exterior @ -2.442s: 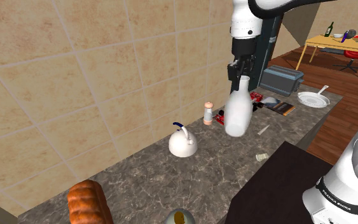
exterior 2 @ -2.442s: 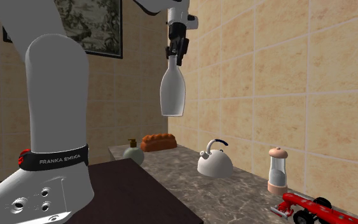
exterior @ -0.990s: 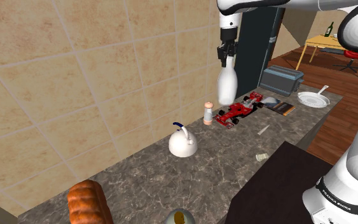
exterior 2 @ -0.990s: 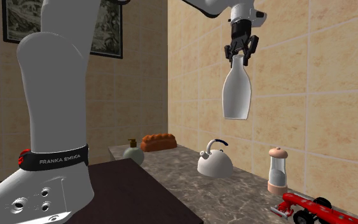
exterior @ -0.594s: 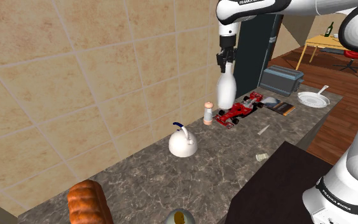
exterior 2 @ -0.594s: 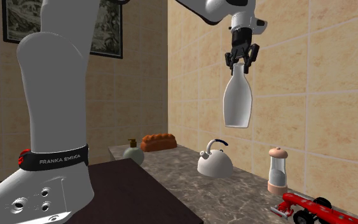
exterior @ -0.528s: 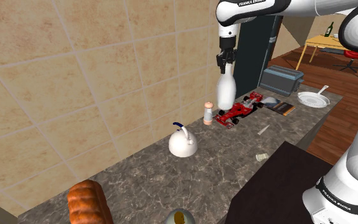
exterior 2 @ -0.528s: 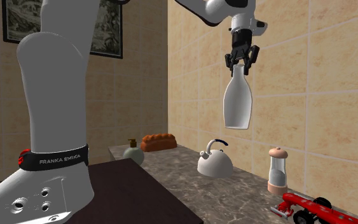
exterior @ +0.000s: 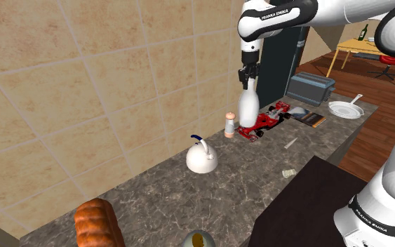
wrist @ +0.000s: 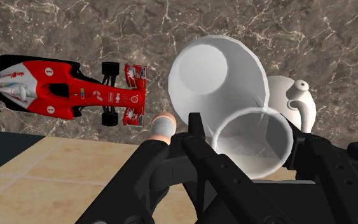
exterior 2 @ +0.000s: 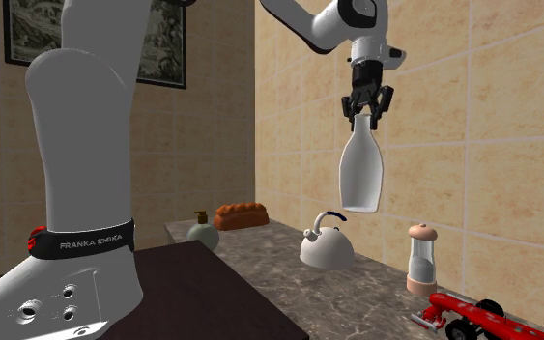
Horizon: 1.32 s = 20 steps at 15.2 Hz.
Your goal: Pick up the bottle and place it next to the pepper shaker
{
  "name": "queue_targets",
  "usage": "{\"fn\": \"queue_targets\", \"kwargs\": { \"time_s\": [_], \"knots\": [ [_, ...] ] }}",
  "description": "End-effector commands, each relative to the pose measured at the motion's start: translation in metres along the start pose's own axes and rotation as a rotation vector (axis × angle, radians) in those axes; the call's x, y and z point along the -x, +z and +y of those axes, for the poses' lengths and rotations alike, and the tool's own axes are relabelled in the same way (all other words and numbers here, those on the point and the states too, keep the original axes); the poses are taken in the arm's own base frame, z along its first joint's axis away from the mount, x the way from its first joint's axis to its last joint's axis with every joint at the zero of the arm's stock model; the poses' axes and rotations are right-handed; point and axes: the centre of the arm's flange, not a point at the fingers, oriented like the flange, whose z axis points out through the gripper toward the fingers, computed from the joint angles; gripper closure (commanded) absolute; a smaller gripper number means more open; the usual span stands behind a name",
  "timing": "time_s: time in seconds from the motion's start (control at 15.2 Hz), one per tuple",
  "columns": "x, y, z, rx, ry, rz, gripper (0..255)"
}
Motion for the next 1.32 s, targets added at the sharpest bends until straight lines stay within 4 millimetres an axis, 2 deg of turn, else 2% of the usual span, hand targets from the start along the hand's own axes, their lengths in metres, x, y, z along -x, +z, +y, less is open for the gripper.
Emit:
{"fn": "queue_targets", "kwargs": {
  "time_s": [0.0,1.25],
  "knots": [
    [-0.001,0.011,-0.001,0.000,0.000,0.001,255],
    [-0.010,0.111,-0.001,0.000,0.000,0.001,255]
  ]
}}
